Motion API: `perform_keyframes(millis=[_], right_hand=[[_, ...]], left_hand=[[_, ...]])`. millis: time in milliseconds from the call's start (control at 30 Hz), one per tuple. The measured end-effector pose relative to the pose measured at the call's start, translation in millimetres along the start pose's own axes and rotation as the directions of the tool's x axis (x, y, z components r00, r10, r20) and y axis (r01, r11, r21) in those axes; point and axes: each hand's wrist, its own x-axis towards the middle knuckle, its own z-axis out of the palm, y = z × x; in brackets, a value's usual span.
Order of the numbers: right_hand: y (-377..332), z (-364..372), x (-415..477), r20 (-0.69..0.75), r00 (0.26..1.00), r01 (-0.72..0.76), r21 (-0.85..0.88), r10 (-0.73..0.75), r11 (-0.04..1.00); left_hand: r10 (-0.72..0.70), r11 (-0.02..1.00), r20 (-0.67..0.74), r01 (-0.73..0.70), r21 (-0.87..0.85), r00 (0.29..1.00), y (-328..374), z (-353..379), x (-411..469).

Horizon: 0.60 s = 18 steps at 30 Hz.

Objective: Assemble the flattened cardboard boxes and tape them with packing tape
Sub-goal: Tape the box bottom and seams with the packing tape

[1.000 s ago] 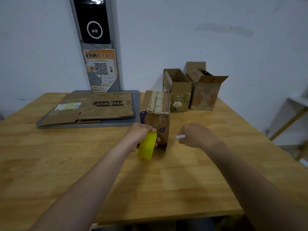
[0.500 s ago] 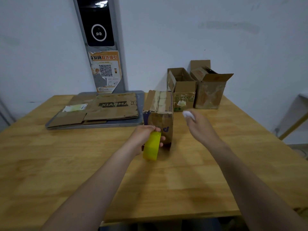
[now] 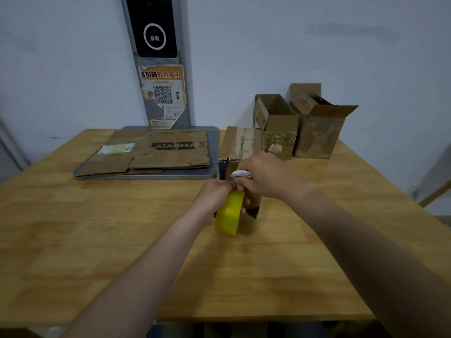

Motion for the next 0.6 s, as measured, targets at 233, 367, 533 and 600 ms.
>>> perform_keyframes(millis=[233,367,533,600], right_hand=[[-10.3,0.6,10.2,0.020,1.000,0.008,-0.123,-0.006,0.992],[-16.9,-4.4,13.2,0.040,0.999,-0.001,-0.169,0.008,0.986],[-9.6,-12.3,1.2,0.079,0.995,-0.043,-0.142,0.055,0.989],[-3.4,-9.3,-8.1,0.051,0.996,-0.066,-0.153,0.074,0.986]], left_hand=[[0.000,1.000,-0.009,0.000,0.001,1.000,2.9,-0.9,-0.1],[0.004,1.000,-0.006,-0.004,-0.004,1.000,4.5,-2.1,3.7],[0.010,0.998,-0.020,-0.008,0.060,1.000,3.5,-2.2,10.6],[0.006,0.996,-0.029,-0.004,0.086,1.000,2.5,-1.7,13.9]])
